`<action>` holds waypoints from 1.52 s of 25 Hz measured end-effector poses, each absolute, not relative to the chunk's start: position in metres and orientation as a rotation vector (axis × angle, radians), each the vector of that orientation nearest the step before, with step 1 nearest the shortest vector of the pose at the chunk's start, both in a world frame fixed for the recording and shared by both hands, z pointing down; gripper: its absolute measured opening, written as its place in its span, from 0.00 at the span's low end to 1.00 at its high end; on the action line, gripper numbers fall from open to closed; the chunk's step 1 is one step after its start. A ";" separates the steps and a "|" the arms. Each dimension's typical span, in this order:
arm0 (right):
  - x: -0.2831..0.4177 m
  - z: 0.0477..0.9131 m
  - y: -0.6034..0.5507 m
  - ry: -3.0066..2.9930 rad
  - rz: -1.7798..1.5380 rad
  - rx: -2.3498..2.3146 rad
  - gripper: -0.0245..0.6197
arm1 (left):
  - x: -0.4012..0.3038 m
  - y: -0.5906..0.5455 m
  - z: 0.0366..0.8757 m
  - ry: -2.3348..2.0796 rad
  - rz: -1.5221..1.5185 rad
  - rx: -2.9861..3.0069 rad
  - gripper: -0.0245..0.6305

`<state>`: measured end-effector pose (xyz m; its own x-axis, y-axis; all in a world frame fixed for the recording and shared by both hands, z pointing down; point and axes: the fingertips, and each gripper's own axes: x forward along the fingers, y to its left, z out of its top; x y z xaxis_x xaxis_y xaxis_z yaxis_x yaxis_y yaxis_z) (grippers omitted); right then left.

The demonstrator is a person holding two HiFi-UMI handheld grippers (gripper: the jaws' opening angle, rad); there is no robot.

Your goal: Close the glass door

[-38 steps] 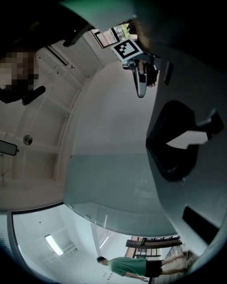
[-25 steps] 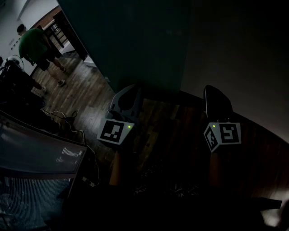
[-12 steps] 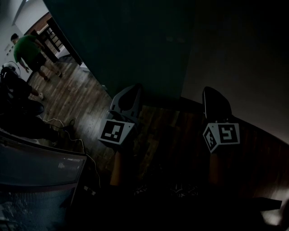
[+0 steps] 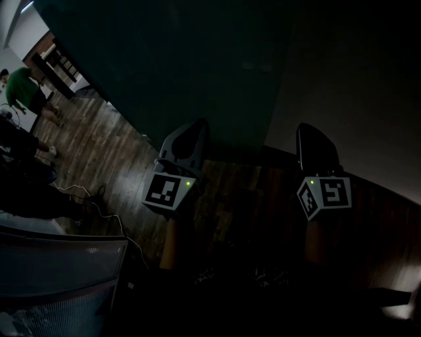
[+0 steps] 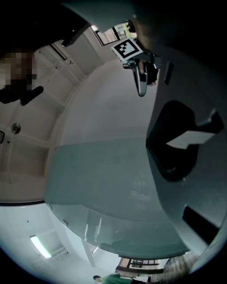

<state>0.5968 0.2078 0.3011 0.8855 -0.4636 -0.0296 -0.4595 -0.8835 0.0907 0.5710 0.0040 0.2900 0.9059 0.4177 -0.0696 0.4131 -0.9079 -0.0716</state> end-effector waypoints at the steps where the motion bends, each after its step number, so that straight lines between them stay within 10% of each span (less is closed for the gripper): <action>1: 0.602 0.302 0.205 -0.731 -0.075 2.972 0.03 | 0.577 0.002 0.290 -0.667 0.127 -3.013 0.02; 38: 0.808 0.327 0.186 -0.862 0.019 2.945 0.03 | 0.751 -0.011 0.300 -0.601 0.080 -3.011 0.02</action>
